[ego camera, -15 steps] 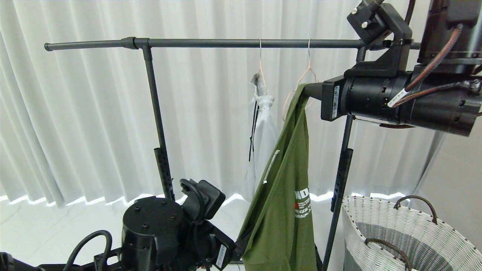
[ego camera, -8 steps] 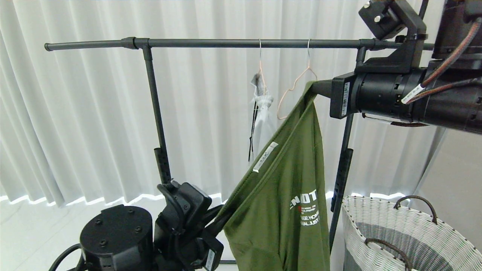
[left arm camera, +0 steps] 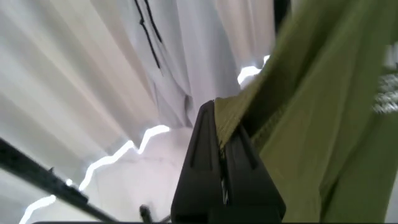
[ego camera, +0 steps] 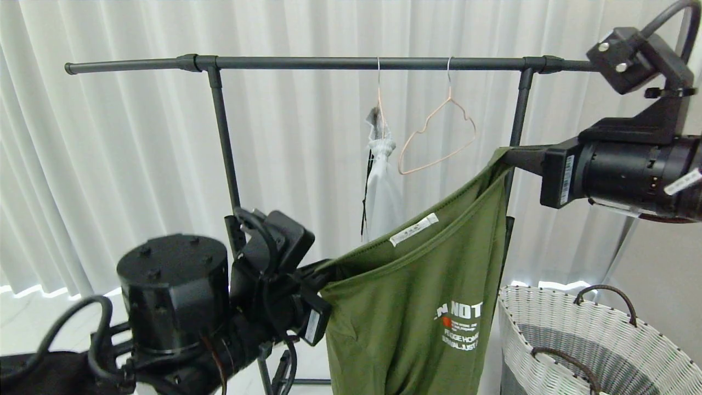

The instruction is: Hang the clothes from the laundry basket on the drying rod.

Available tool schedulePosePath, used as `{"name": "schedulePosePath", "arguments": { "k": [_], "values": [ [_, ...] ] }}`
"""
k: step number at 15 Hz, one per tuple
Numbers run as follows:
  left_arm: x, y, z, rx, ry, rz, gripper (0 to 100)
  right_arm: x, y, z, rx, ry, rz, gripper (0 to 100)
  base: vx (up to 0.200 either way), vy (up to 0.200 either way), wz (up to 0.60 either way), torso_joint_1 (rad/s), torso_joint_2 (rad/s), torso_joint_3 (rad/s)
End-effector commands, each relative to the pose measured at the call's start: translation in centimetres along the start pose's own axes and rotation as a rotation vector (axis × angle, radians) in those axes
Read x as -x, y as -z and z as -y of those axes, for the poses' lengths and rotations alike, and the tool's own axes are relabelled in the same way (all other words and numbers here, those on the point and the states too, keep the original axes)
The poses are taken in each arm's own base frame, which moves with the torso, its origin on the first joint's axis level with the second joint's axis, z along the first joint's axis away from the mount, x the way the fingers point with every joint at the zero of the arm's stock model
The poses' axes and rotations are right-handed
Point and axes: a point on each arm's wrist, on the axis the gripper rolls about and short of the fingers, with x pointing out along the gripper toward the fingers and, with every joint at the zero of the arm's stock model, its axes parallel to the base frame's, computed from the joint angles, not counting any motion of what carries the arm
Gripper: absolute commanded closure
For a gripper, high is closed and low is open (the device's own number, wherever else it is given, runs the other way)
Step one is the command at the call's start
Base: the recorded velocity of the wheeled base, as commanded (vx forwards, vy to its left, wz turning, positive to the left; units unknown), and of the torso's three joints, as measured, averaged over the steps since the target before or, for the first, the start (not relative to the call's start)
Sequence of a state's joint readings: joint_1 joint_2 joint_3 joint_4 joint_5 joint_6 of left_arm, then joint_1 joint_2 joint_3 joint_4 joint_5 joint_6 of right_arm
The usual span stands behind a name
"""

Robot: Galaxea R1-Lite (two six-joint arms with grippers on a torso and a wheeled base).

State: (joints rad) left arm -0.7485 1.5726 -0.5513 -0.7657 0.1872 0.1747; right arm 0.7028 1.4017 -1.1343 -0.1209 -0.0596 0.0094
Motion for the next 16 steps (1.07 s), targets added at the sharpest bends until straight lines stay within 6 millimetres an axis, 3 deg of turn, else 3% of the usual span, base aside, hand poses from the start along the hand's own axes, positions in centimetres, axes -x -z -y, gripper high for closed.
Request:
{"name": "schedulePosePath", "arguments": {
  "k": [1, 3, 6, 8, 12, 14, 16],
  "values": [
    [1.9, -9.0, -2.4, 0.103, -0.023, 0.073, 100, 2.6, -0.3, 0.2, -0.004, 0.002, 0.045, 100, 0.0, 0.0, 0.0, 0.0, 0.0, 0.0],
    [2.0, -13.7, -3.6, 0.161, -0.028, 0.053, 100, 3.7, -1.3, 0.6, -0.009, 0.015, 0.094, 100, 0.0, 0.0, 0.0, 0.0, 0.0, 0.0],
    [2.0, -18.5, -5.0, 0.173, -0.045, 0.101, 100, 4.3, -3.3, 1.7, -0.016, 0.058, 0.162, 100, 0.0, 0.0, 0.0, 0.0, 0.0, 0.0],
    [2.5, -19.4, -5.2, 0.174, -0.044, 0.11, 100, 4.2, -3.9, 1.7, -0.016, 0.054, 0.18, 100, 0.0, 0.0, 0.0, 0.0, 0.0, 0.0],
    [2.4, -19.0, -4.9, 0.17, -0.044, 0.095, 100, 4.3, -3.9, 1.8, -0.018, 0.054, 0.18, 100, 0.0, 0.0, 0.0, 0.0, 0.0, 0.0],
    [2.3, -19.0, -4.9, 0.17, -0.045, 0.097, 100, 5.7, -4.2, 1.7, -0.017, 0.052, 0.182, 100, 0.0, 0.0, 0.0, 0.0, 0.0, 0.0],
    [1.4, -19.3, -4.8, 0.171, -0.045, 0.1, 100, 8.4, -4.5, 1.4, -0.015, 0.019, 0.163, 100, 0.0, 0.0, 0.0, 0.0, 0.0, 0.0]
  ]
}}
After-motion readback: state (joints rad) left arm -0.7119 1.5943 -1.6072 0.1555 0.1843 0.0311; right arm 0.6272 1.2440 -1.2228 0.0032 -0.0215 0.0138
